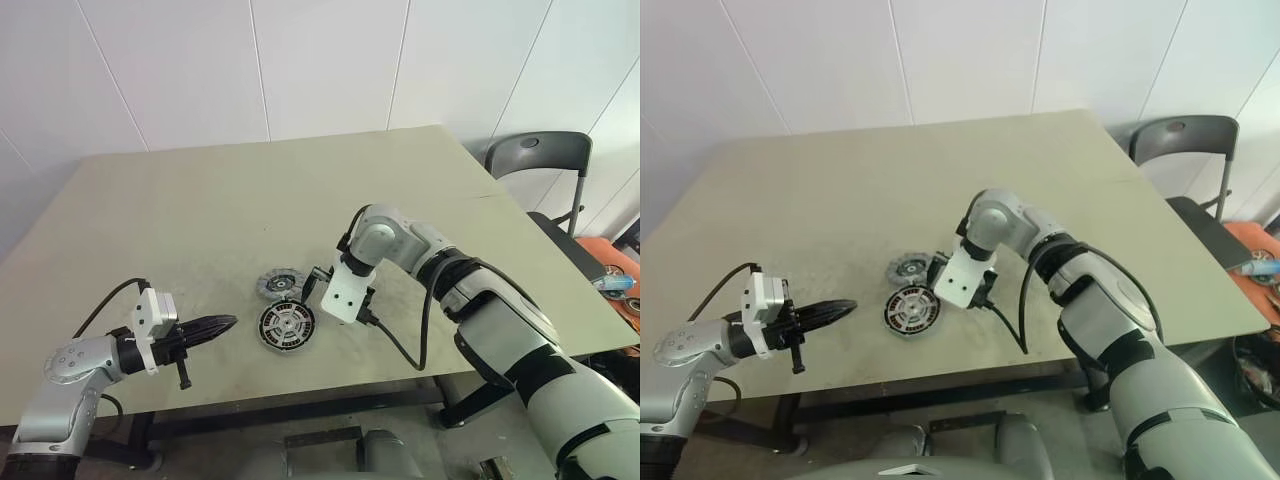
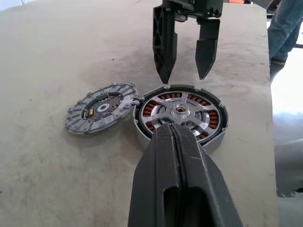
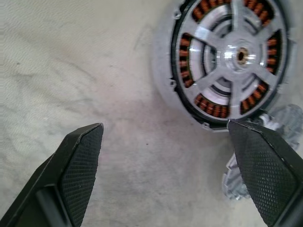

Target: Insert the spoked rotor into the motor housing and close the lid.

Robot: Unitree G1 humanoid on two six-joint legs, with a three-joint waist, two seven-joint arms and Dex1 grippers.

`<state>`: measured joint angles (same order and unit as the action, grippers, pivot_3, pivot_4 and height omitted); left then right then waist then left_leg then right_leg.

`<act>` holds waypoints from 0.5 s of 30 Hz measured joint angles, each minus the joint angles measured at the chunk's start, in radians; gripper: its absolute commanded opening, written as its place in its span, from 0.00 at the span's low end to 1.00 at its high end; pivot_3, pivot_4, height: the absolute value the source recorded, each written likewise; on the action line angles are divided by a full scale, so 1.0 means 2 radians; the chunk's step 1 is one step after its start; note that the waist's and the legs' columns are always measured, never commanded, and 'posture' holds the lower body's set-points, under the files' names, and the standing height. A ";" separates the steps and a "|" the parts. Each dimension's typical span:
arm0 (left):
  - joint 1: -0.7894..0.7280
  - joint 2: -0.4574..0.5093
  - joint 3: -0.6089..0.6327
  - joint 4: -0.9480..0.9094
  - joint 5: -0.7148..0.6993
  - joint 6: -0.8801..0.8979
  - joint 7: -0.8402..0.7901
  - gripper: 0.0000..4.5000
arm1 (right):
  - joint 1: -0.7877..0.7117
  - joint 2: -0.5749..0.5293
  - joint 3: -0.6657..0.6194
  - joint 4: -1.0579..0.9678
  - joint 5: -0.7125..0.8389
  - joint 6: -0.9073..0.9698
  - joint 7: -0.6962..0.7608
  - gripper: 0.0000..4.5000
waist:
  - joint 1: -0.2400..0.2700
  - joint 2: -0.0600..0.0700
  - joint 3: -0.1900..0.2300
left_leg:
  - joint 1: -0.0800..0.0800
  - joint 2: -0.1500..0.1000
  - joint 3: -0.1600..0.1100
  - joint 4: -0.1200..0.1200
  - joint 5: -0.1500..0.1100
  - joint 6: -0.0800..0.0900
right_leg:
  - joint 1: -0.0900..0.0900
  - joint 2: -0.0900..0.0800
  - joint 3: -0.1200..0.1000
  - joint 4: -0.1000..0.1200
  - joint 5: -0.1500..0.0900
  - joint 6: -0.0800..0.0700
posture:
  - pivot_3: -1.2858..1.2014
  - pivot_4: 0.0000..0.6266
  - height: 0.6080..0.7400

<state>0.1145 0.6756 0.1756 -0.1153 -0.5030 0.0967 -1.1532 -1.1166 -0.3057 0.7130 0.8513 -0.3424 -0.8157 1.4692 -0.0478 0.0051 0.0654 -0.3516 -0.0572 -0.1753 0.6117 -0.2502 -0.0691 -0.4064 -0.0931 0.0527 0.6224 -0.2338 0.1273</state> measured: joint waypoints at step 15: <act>0.016 0.008 -0.001 -0.029 -0.026 0.057 0.000 0.49 | -0.001 0.011 0.009 0.024 -0.020 -0.022 -0.019 1.00 | 0.000 0.000 0.000 | 0.003 0.001 0.000 0.000 0.000 0.000 | 0.001 0.002 0.000 0.004 -0.003 -0.002 | 0.52 0.00 1.00</act>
<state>0.1457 0.6924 0.1738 -0.1729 -0.5545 0.2099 -1.1537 -1.1185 -0.2828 0.7307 0.8988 -0.3824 -0.8587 1.4312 -0.0487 0.0051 0.0655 -0.3457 -0.0546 -0.1761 0.6118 -0.2502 -0.0692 -0.4048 -0.0900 0.0529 0.6304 -0.2395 0.1227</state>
